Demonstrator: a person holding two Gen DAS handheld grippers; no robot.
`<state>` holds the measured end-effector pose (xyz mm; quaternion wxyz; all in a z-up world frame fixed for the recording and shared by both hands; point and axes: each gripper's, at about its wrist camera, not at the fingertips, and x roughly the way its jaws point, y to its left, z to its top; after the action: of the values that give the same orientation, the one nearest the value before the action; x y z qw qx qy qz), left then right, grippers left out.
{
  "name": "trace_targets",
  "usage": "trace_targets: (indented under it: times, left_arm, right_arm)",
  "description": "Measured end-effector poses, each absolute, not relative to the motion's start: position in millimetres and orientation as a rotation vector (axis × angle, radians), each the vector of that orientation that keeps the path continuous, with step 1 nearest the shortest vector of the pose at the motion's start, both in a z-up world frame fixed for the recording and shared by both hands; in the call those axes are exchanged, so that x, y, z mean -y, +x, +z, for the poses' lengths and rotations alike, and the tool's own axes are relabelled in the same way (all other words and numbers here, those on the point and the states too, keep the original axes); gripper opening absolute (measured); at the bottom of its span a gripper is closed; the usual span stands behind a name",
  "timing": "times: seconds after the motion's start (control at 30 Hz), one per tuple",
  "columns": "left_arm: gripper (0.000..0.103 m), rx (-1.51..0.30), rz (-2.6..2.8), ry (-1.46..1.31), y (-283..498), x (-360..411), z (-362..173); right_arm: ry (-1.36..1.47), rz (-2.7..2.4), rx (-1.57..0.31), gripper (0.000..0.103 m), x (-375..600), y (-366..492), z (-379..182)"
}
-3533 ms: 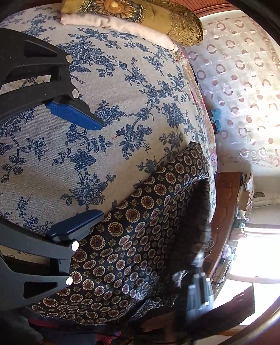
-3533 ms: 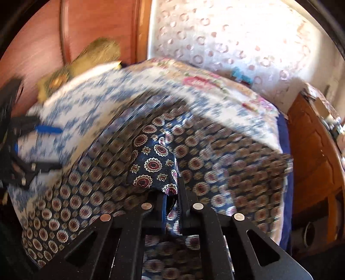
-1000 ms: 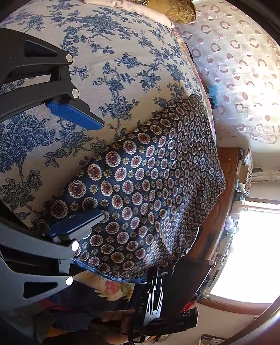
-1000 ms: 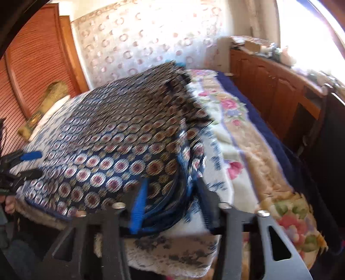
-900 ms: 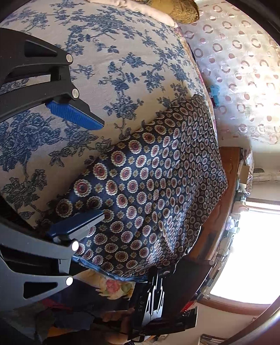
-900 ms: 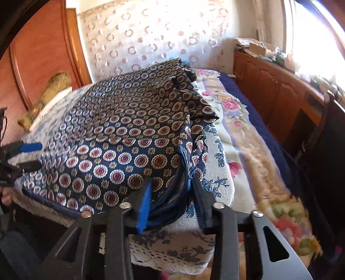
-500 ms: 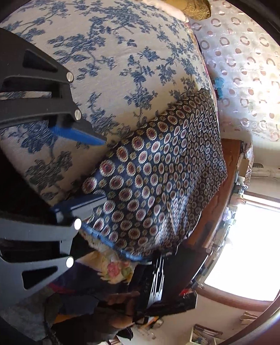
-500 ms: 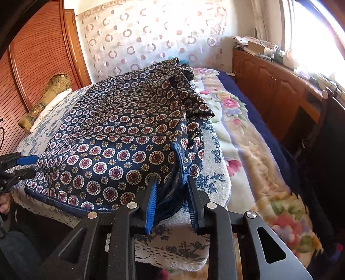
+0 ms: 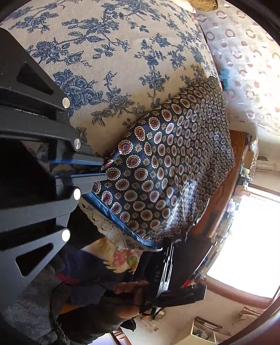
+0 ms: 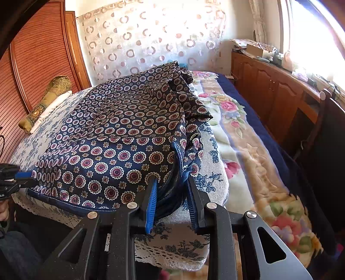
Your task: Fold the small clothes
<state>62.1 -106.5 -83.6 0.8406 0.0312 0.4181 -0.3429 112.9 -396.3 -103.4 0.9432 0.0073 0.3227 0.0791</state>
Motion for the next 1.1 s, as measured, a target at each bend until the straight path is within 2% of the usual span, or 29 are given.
trace_targets:
  times: [0.23,0.27,0.3,0.37,0.57,0.83,1.1]
  left_arm:
    - [0.003,-0.779,-0.776,-0.008,63.9,103.8,-41.7]
    - [0.003,-0.766,-0.782,-0.011,66.1,105.2,-35.8]
    - [0.003,-0.753,-0.785,-0.009,68.6,107.9,-30.1]
    - [0.003,-0.721,-0.787,-0.003,75.7,112.6,-16.5]
    - [0.003,-0.671,-0.789,-0.006,109.5,129.3,15.1]
    - [0.003,-0.641,-0.748,-0.024,141.3,131.9,27.6]
    - [0.003,-0.714,-0.715,0.043,126.6,125.0,2.1]
  right_arm:
    - [0.024,0.194,-0.586,0.032,391.2,97.2,-82.6]
    - [0.027,0.213,-0.572,0.035,388.2,93.7,-77.6]
    - [0.034,0.243,-0.561,0.043,385.5,90.8,-72.5]
    - [0.046,0.311,-0.55,0.052,376.6,86.3,-64.6]
    - [-0.007,0.437,-0.508,0.053,344.5,74.6,-56.4]
    - [-0.104,0.451,-0.479,0.053,325.5,66.2,-59.3]
    - [-0.112,0.411,-0.557,0.053,332.9,88.8,-78.6]
